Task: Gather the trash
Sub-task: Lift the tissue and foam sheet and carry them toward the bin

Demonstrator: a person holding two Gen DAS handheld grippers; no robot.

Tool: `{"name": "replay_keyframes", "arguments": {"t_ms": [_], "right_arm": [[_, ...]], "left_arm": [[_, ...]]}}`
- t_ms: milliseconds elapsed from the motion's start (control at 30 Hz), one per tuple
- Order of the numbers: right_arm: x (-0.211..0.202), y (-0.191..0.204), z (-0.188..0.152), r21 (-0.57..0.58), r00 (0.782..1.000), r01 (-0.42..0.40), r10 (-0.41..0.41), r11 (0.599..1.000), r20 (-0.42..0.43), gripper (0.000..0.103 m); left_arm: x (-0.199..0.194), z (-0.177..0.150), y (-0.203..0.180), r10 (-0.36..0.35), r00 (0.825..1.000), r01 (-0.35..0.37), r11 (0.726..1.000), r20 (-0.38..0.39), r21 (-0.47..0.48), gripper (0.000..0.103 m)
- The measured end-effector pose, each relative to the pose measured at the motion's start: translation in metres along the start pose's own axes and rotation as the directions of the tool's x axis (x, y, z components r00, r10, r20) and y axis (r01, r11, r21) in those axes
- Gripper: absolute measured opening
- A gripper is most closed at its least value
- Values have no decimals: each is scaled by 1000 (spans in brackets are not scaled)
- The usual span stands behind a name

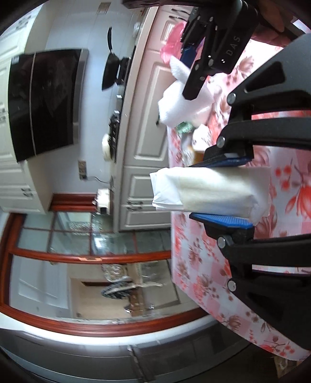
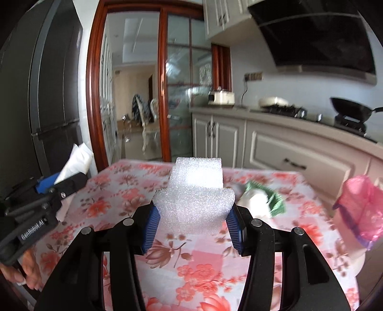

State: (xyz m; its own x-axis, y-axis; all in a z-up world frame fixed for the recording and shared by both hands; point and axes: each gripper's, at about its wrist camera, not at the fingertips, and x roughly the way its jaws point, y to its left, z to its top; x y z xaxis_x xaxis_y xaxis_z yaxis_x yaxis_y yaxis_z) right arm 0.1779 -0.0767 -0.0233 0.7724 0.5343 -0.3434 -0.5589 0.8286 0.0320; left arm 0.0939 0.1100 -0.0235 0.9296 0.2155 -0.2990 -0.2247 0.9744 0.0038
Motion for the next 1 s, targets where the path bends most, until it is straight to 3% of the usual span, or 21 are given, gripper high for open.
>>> {"name": "replay_keyframes", "arguments": {"t_ms": [467,733,1000], "right_arm": [[-96,-35,-3,38,979,137,-141,990,147,48],[-139,-70,-3,83,941,260,-272,962,203,48],[-155,-116,-9,132,892,391,-411,911,189,49]], "left_arm": [[-65,18,-70,-110,982,94,990,155,106,33],[-76,28,-122,-212,951,181,972,226,149,34],[-47,36,-176,-327,918,293,941,224,171,35]]}}
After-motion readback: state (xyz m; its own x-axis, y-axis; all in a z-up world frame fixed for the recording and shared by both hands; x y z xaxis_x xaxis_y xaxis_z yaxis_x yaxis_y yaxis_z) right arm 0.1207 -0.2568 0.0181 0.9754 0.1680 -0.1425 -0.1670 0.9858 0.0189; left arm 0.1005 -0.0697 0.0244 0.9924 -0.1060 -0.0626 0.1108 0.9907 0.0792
